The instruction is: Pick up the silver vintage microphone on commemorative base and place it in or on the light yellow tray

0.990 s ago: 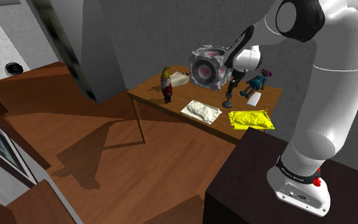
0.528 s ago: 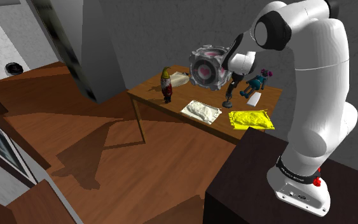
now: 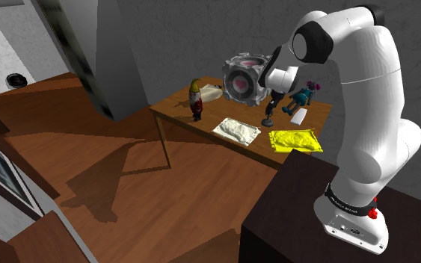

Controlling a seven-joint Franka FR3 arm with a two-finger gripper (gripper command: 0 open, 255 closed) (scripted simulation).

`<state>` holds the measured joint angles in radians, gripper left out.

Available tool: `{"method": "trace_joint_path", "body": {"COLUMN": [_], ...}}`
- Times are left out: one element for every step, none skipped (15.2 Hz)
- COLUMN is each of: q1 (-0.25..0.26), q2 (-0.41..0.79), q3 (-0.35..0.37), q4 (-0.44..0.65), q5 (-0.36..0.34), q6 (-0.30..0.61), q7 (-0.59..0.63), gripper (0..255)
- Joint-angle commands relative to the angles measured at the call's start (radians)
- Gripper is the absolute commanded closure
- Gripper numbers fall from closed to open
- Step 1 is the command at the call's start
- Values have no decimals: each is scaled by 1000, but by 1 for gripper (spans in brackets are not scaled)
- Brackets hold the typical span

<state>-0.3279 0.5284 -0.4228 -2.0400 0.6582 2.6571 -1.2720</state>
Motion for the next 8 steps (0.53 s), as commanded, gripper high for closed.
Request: {"method": "trace_joint_path", "body": {"q1": [-1,-1,-1,-1,-1,-1,-1,-1], "q2": [2,2,2,2,2,2,2,2], "q3": [1,1,1,1,1,1,1,1], "q4": [2,2,2,2,2,2,2,2], "q5": [2,2,2,2,1,1,1,1], "q6": [1,1,1,1,1,1,1,1], "q7": [-1,-1,-1,-1,-1,-1,-1,-1], "gripper": [0,0,0,0,0,255,255,255]}}
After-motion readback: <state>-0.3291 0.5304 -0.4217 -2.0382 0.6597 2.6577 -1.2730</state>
